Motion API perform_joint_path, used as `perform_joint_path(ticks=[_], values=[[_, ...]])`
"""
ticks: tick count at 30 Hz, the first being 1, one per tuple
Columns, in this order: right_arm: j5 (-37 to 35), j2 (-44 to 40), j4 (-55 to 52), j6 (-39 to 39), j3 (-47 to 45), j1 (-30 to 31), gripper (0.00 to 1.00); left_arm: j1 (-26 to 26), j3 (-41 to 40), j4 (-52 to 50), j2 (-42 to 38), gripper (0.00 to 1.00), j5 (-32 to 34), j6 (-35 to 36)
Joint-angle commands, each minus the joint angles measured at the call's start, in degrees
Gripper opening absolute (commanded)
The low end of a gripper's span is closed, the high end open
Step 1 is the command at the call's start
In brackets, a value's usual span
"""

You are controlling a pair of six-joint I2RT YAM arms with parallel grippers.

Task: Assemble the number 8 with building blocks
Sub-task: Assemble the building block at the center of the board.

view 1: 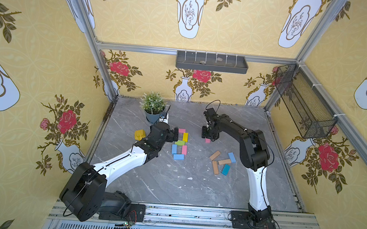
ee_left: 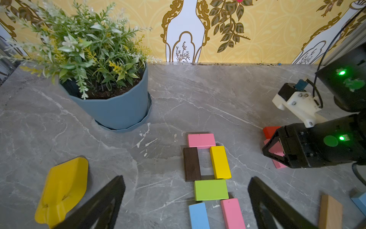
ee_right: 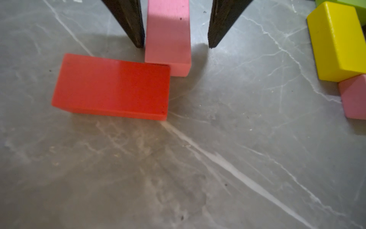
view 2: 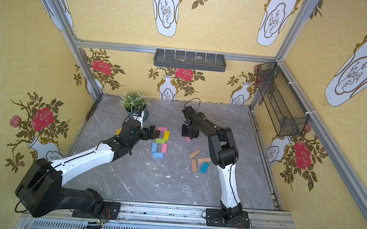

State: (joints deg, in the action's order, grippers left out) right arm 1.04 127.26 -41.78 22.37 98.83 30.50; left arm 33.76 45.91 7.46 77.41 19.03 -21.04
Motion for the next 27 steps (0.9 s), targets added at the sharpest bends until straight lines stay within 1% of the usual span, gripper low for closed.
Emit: perform_joint_path(ticks=[1,6,9,12,15,18,21,24,27], values=[[0.01,-2.78,-3.52,0.79,-0.53,0.51,0.61,-0.1,0.24,0.81,0.36,1.0,-0.31,0.1],[-0.4,-10.89,-3.77,1.5,-3.54,0.66,0.71,-0.1,0.38,0.79,0.38,1.0,-0.45,0.01],[-1.45,-16.69,-3.15,1.91,-7.71,0.06,0.78,-0.1,0.28,0.8,0.22,1.0,-0.4,0.03],[-2.91,-21.94,-2.58,2.4,-12.96,-1.73,0.82,-0.1,0.23,0.7,0.12,1.0,-0.33,0.07],[-3.39,-26.38,-0.9,3.19,-19.8,-4.99,0.83,-0.1,0.24,0.8,0.19,1.0,-0.39,0.12],[-2.0,-30.16,1.77,4.02,-27.12,-9.54,0.83,-0.1,0.34,0.79,0.3,1.0,-0.61,-0.02],[-0.67,-32.35,4.1,4.39,-32.81,-12.52,0.83,-0.1,0.38,0.84,0.45,1.0,-0.61,0.04],[-0.46,-32.74,5.03,4.19,-35.72,-13.51,0.83,-0.1,0.41,0.89,0.59,1.0,-0.72,0.0],[-0.77,-32.0,4.88,4.31,-36.64,-13.62,0.81,-0.1,0.61,0.91,0.83,1.0,-0.75,0.01]])
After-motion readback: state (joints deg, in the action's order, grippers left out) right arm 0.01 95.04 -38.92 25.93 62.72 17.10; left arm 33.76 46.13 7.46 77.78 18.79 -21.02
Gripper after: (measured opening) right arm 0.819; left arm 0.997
